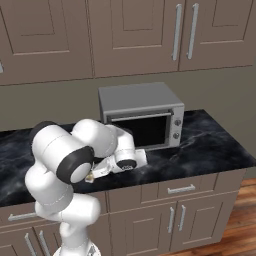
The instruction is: Move the drinks to the dining counter.
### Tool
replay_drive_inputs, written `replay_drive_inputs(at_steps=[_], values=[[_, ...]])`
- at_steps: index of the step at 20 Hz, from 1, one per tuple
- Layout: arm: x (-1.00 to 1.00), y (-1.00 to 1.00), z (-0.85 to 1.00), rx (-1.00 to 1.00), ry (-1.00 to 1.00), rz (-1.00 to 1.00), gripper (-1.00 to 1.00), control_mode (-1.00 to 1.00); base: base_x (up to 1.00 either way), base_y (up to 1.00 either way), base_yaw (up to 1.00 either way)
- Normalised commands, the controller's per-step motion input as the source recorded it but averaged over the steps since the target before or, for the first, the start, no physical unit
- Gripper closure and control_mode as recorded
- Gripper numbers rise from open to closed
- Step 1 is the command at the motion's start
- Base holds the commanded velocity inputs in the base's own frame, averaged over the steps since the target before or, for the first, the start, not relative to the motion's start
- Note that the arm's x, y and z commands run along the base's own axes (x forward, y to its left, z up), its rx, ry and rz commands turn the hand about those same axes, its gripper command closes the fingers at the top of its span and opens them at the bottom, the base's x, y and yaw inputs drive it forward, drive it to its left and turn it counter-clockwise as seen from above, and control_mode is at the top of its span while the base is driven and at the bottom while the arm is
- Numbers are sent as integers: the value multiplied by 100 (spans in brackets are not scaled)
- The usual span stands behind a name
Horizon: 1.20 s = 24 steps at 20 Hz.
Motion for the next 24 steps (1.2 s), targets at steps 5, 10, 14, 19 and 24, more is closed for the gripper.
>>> replay_drive_inputs(at_steps=[5,10,14,19,24], values=[[-13,15,0,0,-2,0,-100,-100,0,0,0],[-23,8,0,0,-14,0,-100,-100,0,0,0],[-13,9,0,0,-16,0,-100,-100,0,0,0],[0,19,0,0,-11,-1,-100,-100,0,0,0],[0,18,0,0,-2,-3,-100,-100,0,0,0]])
